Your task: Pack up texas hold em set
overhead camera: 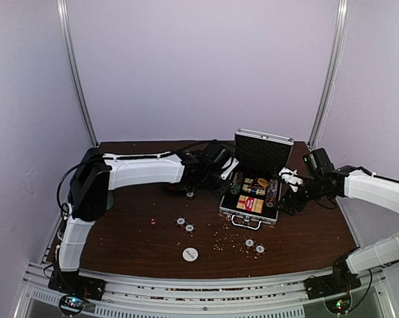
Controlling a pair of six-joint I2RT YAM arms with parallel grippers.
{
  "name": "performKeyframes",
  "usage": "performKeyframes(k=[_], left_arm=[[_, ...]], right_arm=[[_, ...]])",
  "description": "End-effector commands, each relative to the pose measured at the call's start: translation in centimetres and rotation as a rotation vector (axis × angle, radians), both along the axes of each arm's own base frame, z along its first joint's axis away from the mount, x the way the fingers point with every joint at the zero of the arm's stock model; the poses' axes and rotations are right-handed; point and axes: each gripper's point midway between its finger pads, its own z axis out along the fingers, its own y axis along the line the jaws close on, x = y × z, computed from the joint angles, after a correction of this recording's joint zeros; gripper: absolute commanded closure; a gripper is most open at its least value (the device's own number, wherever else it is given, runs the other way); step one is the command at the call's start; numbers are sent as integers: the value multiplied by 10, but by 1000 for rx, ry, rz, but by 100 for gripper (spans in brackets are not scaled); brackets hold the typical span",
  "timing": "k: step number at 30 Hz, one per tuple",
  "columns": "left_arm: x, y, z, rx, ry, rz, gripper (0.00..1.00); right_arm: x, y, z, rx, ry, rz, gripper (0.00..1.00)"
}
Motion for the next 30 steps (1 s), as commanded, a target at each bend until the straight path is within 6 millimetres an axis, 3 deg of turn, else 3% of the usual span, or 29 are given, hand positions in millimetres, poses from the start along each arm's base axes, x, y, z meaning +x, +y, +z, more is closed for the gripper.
performKeyframes(k=[1,9,21,30], left_arm=[[17,-36,35,-195,-100,-31,78],[26,-48,12,-212,-100,-39,78],[32,-48,-19,-190,-72,-29,77],[36,-48,-25,-190,-73,-24,77]], right_arm=[[2,-5,-4,-16,-1,-16,20],[2,-5,-6,-22,6,-18,20],[2,-5,-9,-25,17,-16,20],[2,-5,-10,-28,18,-15,20]])
